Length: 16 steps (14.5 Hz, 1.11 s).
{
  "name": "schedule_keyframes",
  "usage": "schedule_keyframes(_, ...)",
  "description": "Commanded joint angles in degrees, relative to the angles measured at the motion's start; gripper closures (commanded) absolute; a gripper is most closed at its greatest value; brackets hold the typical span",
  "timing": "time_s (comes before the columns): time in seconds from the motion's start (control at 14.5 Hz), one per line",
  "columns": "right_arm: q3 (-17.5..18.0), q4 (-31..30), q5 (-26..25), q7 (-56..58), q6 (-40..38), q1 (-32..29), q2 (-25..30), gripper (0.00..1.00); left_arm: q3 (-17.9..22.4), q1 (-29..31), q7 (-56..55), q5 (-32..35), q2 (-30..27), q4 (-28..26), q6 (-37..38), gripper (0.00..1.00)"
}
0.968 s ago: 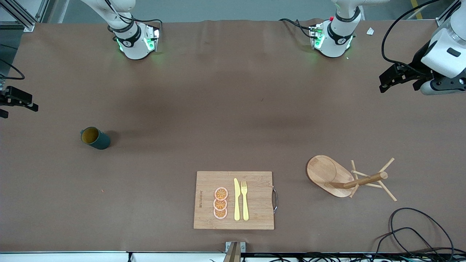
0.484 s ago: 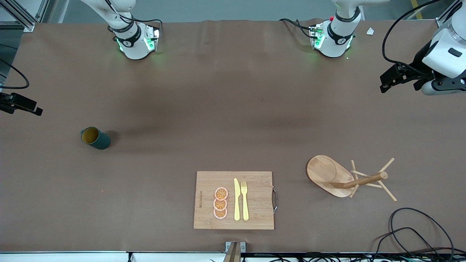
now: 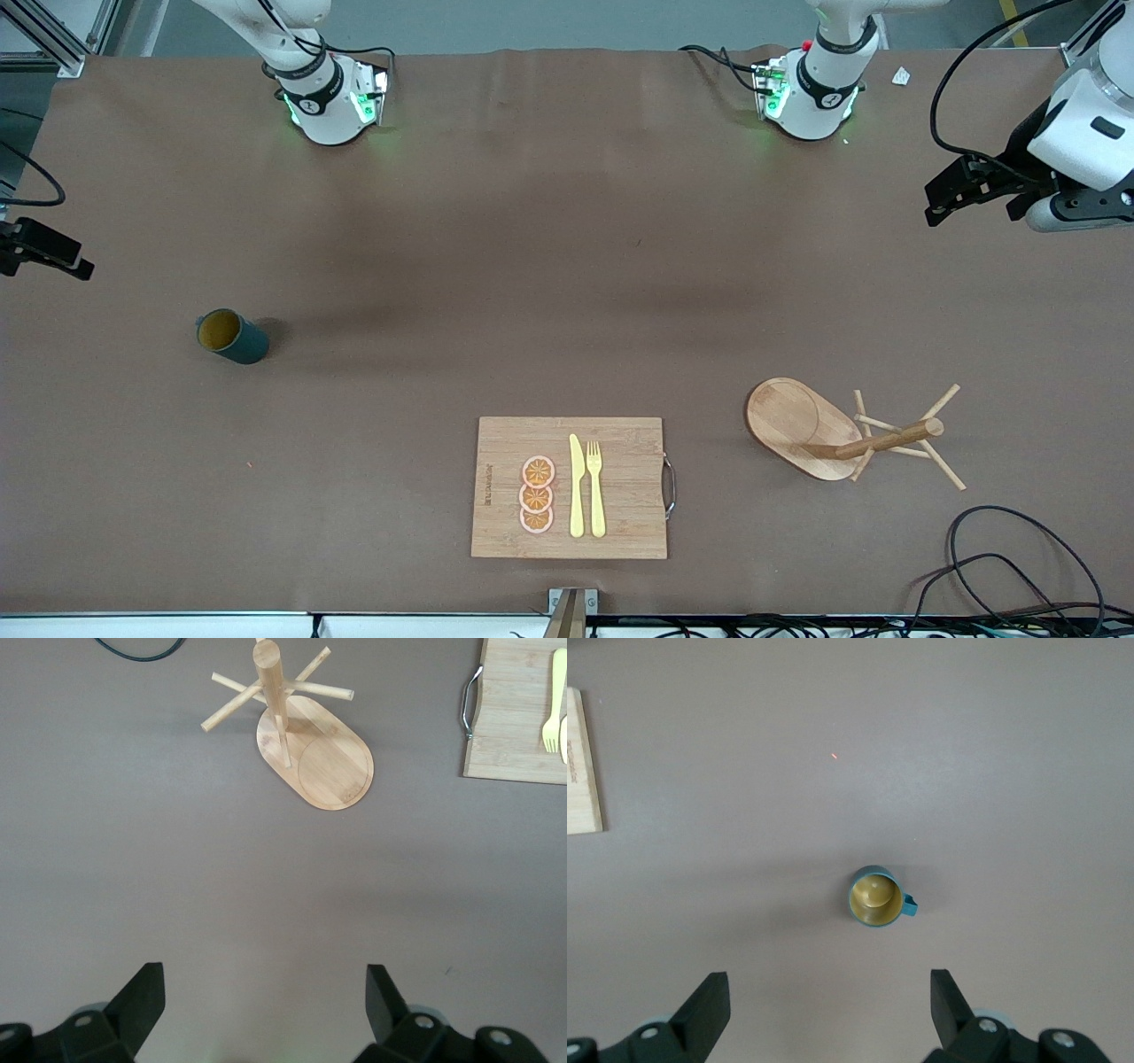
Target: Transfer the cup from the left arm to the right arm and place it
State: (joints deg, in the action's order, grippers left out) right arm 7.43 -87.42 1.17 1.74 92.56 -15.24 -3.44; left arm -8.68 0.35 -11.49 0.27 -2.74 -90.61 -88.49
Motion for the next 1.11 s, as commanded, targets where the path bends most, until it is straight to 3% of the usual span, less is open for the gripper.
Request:
schedule_keyframes(0.0,0.13,0.24,-1.17,-5.16,-1.68,1.61,0.72,0.00,-0.11,0.26,0.15,-0.01,0.28,0.70,-0.11,0.00)
schedule_keyframes(0.41,0.13,1.12,-0.90,2.19,-2.82,2.06,3.18,0.00,-0.11,0.26,0.85,-0.01,0.36,0.70,-0.11,0.00)
schedule_keyframes(1.04,0.04,0.59,0.15,1.69,-4.76,3.56,3.01,0.00,-0.20,0.09,0.68,0.25,2.39,2.99,0.33,0.00)
